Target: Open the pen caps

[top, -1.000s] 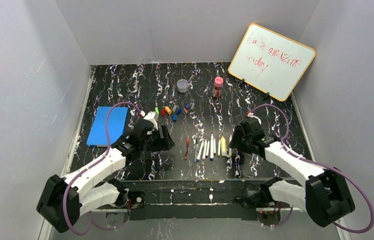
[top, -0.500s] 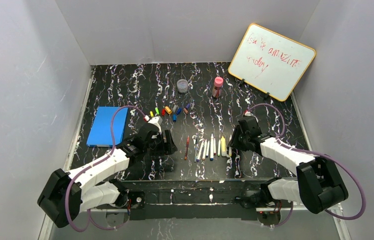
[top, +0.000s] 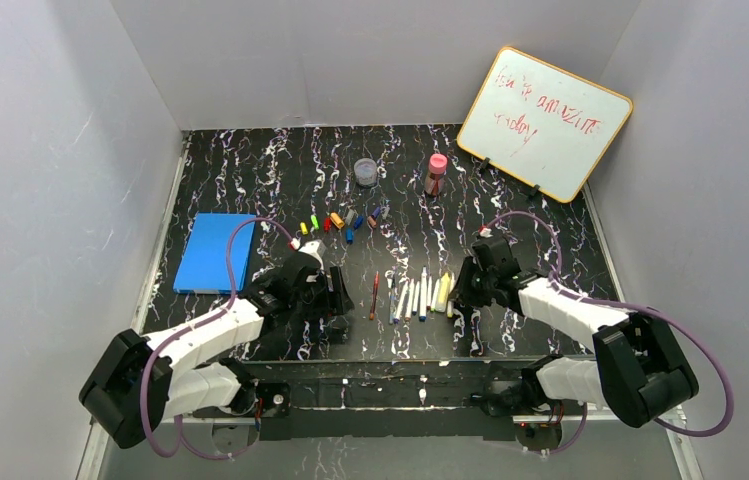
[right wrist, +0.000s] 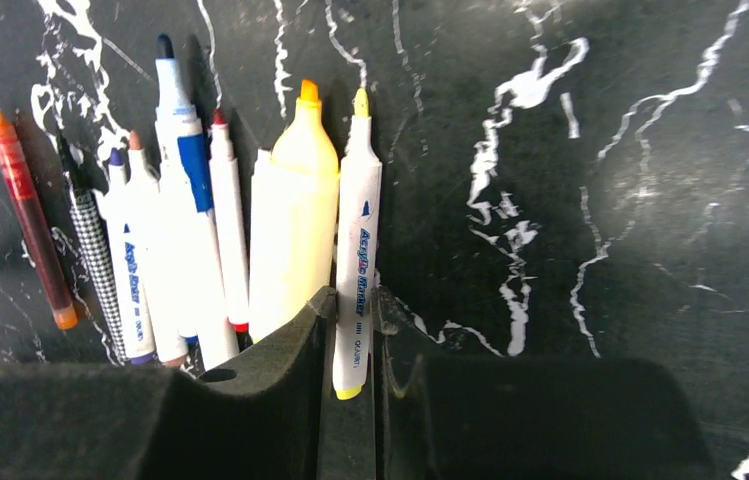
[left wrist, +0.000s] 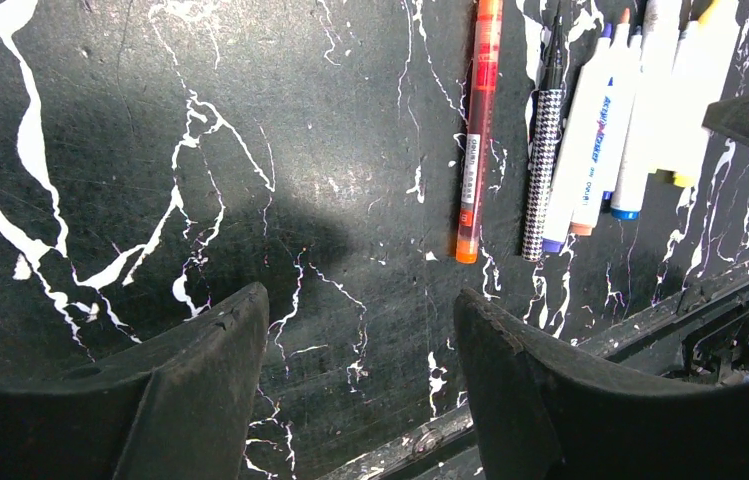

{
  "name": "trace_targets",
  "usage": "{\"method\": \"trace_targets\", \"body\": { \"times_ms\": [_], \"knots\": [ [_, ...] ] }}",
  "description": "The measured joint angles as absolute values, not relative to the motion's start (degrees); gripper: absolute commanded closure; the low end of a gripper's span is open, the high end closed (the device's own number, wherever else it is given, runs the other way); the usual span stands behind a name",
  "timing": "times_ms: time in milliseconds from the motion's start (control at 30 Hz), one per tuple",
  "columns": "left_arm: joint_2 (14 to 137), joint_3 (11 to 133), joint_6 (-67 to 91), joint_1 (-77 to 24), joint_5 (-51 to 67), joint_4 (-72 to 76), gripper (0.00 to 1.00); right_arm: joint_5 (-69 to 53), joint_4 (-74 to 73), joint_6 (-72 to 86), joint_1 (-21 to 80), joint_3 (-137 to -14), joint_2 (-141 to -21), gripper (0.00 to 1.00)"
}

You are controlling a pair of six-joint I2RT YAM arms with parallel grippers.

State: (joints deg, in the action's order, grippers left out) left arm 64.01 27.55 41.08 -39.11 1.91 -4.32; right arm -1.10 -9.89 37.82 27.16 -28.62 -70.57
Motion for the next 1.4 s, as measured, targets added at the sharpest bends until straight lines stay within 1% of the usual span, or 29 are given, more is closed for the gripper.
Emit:
{"method": "trace_targets", "body": {
  "times_ms": [333,767,900,1033,1233,1400],
  "knots": [
    [63.07,26.79,41.19,-39.13,1.91,-3.51,0.35,-2.66,-7.18,39.09,30.15,-28.64,-72.2,0.75],
    [61.73,26.65,41.21,-39.13,1.89,-4.78,0.35,-3.2,-3.64,38.76,33.63,-32.71,-78.72,0.75],
    [61.63,26.65,41.21,-39.13,1.89,-4.99,0.35,-3.09,-2.79,38.83,35.05,-33.5,-79.92,0.73],
    [61.17,26.65,41.17,-39.13,1.89,-5.34,0.35,-2.28,-3.05,38.94,35.75,-34.0,-80.18,0.64],
    [59.99,26.72,40.66,-39.13,1.3,-7.33,0.34,1.21,-6.33,38.06,36.07,-34.13,-77.67,0.44],
    [59.48,28.36,39.42,-39.13,-0.64,-10.37,0.34,4.36,-10.46,36.8,36.07,-34.61,-74.19,0.34]
  ]
}}
